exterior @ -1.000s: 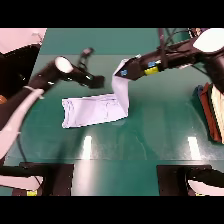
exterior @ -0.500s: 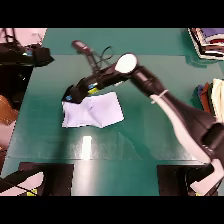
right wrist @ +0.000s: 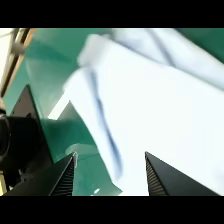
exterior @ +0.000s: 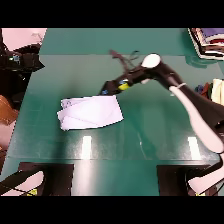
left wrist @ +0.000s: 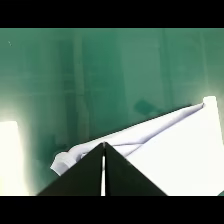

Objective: Fold the shirts.

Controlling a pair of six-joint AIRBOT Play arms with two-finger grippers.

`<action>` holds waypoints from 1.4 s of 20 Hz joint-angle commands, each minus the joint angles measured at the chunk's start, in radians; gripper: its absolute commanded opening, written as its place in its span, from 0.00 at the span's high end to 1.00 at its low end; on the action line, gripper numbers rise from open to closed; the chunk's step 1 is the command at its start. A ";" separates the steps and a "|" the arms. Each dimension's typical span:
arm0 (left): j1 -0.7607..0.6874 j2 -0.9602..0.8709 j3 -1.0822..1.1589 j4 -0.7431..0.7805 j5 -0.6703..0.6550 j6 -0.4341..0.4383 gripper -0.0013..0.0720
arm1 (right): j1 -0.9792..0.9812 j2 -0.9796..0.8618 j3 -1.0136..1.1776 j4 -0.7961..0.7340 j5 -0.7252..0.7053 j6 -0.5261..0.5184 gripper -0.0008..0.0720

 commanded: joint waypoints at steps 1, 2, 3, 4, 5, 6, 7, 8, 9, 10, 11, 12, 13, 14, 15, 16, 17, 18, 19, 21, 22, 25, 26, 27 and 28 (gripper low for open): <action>0.003 0.001 0.001 -0.002 -0.014 0.003 0.95 | -0.182 0.105 -0.269 0.001 -0.027 0.003 0.33; 0.003 0.000 0.001 -0.005 -0.011 0.003 0.95 | -0.219 0.117 -0.328 0.003 -0.036 0.003 0.32; 0.003 0.000 0.001 -0.006 -0.005 0.003 0.95 | -0.239 0.118 -0.365 0.003 -0.040 0.003 0.23; 0.000 0.000 0.001 -0.007 0.003 0.002 0.95 | -0.249 0.110 -0.393 0.004 -0.046 0.003 0.17; 0.000 0.000 0.001 -0.010 0.011 0.002 0.95 | -0.249 0.095 -0.407 0.005 -0.053 0.003 0.17; 0.000 0.000 0.001 -0.021 0.017 0.002 0.95 | -0.237 0.077 -0.412 0.010 -0.059 0.003 0.17; 0.000 0.000 0.001 -0.022 0.022 0.002 0.95 | -0.224 0.058 -0.411 0.011 -0.072 0.003 0.17; 0.000 0.000 0.001 -0.021 0.022 0.003 0.95 | -0.200 0.037 -0.411 0.012 -0.092 0.003 0.17; 0.000 0.000 0.001 -0.021 0.021 0.003 0.95 | -0.173 0.018 -0.411 0.013 -0.109 0.003 0.17; 0.000 0.000 0.001 -0.021 0.021 0.003 0.95 | -0.141 -0.002 -0.410 0.017 -0.127 0.003 0.17; 0.000 -0.001 0.001 -0.021 0.021 0.003 0.95 | -0.113 -0.021 -0.411 0.034 -0.140 0.002 0.17; 0.000 -0.003 0.000 -0.021 0.021 0.003 0.95 | -0.083 -0.040 -0.410 0.067 -0.155 0.001 0.17; 0.000 -0.003 -0.002 -0.021 0.021 0.003 0.95 | -0.056 -0.054 -0.410 0.101 -0.173 -0.018 0.17; 0.000 -0.003 -0.005 -0.021 0.021 0.003 0.95 | -0.031 -0.069 -0.404 0.141 -0.186 -0.039 0.18; 0.000 -0.003 -0.011 -0.022 0.021 0.003 0.95 | -0.009 -0.088 -0.382 0.148 -0.188 -0.040 0.18; 0.000 -0.003 -0.016 -0.022 0.020 0.003 0.95 | 0.013 -0.106 -0.344 0.139 -0.188 -0.040 0.18; 0.000 -0.003 -0.021 -0.022 0.019 0.002 0.95 | 0.029 -0.122 -0.303 0.134 -0.189 -0.040 0.19; 0.000 -0.003 -0.021 -0.022 0.014 0.002 0.95 | 0.044 -0.135 -0.260 0.134 -0.197 -0.040 0.30; 0.000 -0.003 -0.021 -0.023 0.013 0.002 0.95 | 0.055 -0.147 -0.217 0.132 -0.206 -0.040 0.39; 0.000 -0.003 -0.021 -0.025 0.010 0.002 0.95 | 0.062 -0.169 -0.142 0.127 -0.203 -0.040 0.87; 0.000 -0.003 -0.021 -0.029 0.008 0.002 0.95 | 0.062 -0.179 -0.108 0.113 -0.200 -0.040 0.97; -0.003 -0.002 -0.021 -0.057 -0.013 0.003 0.95 | 0.034 -0.170 -0.047 0.093 -0.203 -0.038 0.97; -0.017 -0.002 -0.021 -0.055 -0.013 0.003 0.95 | 0.010 -0.155 -0.036 0.076 -0.208 -0.024 0.97; -0.037 -0.002 -0.021 -0.054 -0.014 0.003 0.95 | -0.024 -0.131 -0.031 0.055 -0.214 -0.003 0.97; -0.069 -0.002 -0.021 -0.053 -0.012 0.003 0.95 | -0.063 -0.102 -0.032 0.032 -0.219 0.018 0.97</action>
